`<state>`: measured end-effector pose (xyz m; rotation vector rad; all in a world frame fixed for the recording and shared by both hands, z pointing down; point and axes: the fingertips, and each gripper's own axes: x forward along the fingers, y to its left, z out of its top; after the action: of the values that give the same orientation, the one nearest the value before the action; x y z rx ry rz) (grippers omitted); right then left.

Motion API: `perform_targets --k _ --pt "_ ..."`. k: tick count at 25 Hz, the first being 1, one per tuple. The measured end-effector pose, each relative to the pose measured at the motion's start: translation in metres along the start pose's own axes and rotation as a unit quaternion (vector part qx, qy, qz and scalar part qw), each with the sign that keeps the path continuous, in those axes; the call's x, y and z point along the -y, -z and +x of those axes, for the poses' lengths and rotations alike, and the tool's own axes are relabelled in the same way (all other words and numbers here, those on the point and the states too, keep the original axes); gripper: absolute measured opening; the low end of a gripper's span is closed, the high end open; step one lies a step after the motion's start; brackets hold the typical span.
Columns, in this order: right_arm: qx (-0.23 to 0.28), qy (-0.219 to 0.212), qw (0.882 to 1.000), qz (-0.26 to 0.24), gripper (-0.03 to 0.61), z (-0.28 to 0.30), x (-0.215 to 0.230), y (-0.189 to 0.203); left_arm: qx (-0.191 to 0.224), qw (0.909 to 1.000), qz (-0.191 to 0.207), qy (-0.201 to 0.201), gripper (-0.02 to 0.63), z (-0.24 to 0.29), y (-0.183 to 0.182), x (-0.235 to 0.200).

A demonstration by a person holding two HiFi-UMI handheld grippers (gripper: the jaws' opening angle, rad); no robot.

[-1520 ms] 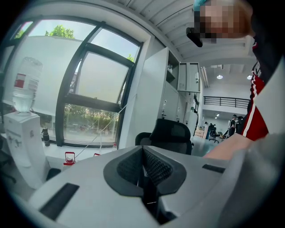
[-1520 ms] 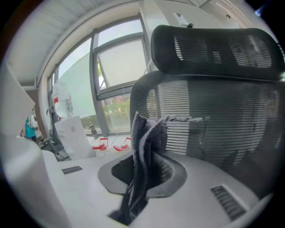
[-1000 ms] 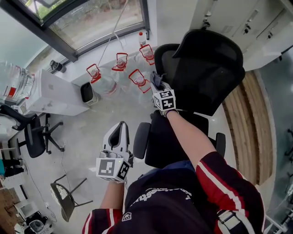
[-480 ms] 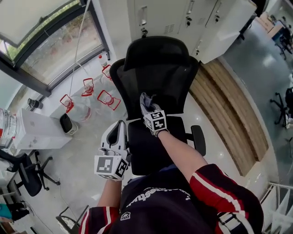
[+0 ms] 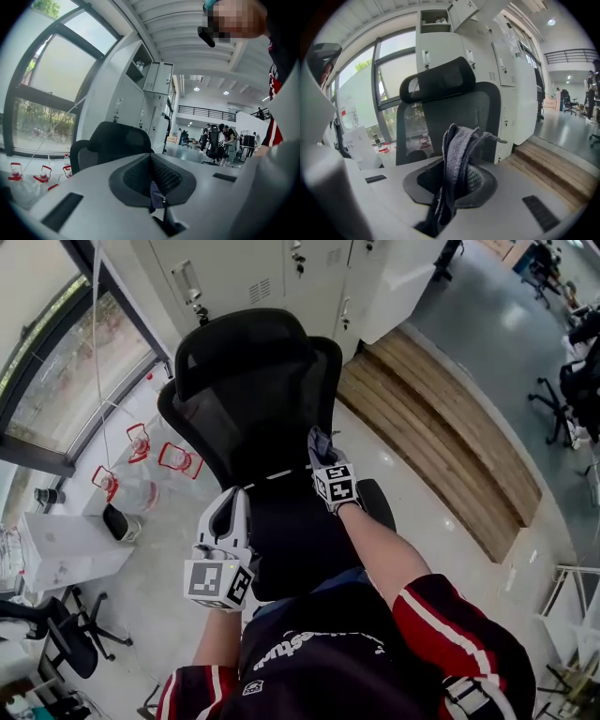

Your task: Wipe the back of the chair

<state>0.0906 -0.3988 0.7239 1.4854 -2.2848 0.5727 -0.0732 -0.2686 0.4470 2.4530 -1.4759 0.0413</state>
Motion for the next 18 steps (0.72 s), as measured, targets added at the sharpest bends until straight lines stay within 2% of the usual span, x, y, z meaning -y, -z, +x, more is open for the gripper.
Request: perform_targets --k 4,10,13,18 --pt "-0.017 0.026 1.000 -0.003 0.067 0.007 0.056 0.013 -0.020 0.9997 0.004 -0.010 0.024 0.018 0.012 0.009" --pt "-0.032 0.049 0.998 0.030 0.067 0.033 0.112 0.027 -0.038 0.9987 0.003 -0.035 0.023 0.033 0.027 0.011" --pt "-0.039 0.045 0.998 0.027 0.067 0.054 0.122 0.026 -0.048 0.9973 0.005 -0.055 0.025 0.033 0.032 0.003" --pt "-0.051 0.035 0.998 0.003 0.067 0.080 0.111 0.030 -0.055 0.9953 0.006 -0.079 0.024 0.028 0.040 -0.013"
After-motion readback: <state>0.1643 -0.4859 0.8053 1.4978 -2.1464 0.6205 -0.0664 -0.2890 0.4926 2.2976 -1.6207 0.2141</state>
